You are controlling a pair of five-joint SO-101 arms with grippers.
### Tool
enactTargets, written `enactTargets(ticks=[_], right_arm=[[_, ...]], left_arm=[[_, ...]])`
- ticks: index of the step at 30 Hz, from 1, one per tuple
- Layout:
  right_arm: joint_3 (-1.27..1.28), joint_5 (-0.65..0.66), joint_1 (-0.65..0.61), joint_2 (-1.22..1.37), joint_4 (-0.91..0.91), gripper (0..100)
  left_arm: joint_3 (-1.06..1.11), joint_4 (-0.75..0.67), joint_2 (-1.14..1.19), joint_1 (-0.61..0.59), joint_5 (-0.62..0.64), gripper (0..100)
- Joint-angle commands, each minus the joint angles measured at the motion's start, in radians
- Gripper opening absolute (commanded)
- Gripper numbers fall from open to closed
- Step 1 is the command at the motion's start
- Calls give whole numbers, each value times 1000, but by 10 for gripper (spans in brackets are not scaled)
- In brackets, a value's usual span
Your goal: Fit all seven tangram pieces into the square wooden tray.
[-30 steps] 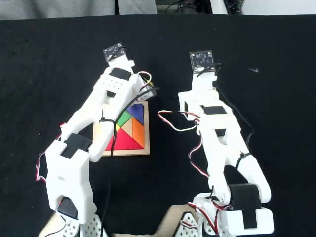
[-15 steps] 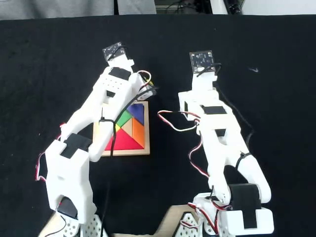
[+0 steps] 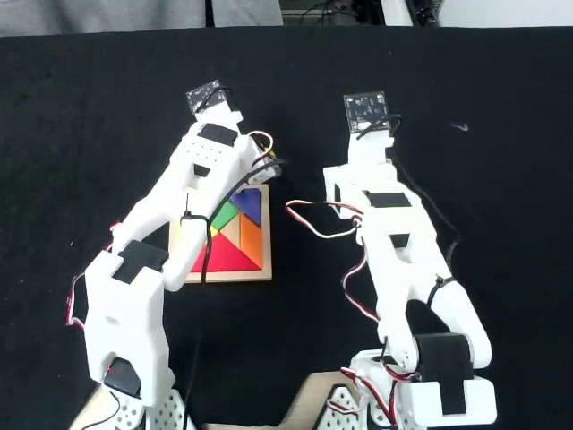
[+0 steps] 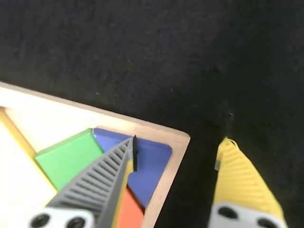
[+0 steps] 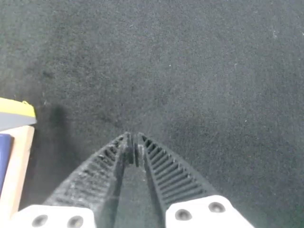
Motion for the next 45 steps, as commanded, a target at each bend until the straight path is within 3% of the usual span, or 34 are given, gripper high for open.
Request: enactTargets(ticks=[1,19,25,30,35,37,45], right_arm=[[-24,-2,6,-44,-2,18],[-24,-2,8,-44,-2,18],[-25,-2,8,-45,2,18],[-18,-2,8,-84,3,18],[5,-2,2,-193,57,20],[-5,-2,5,-259,109,21],[-124,8,9,-722,491,22]], left_arm=[[-31,15,-28,18,-2,279],[-136,18,-29,-24,-21,278],[-437,385,-230,-62,-278,278],[-547,582,-391,-189,-381,238],[-547,641,-540,-306,-560,18],[-527,692,-601,-344,-629,64],[-237,687,-1025,-472,-700,29]])
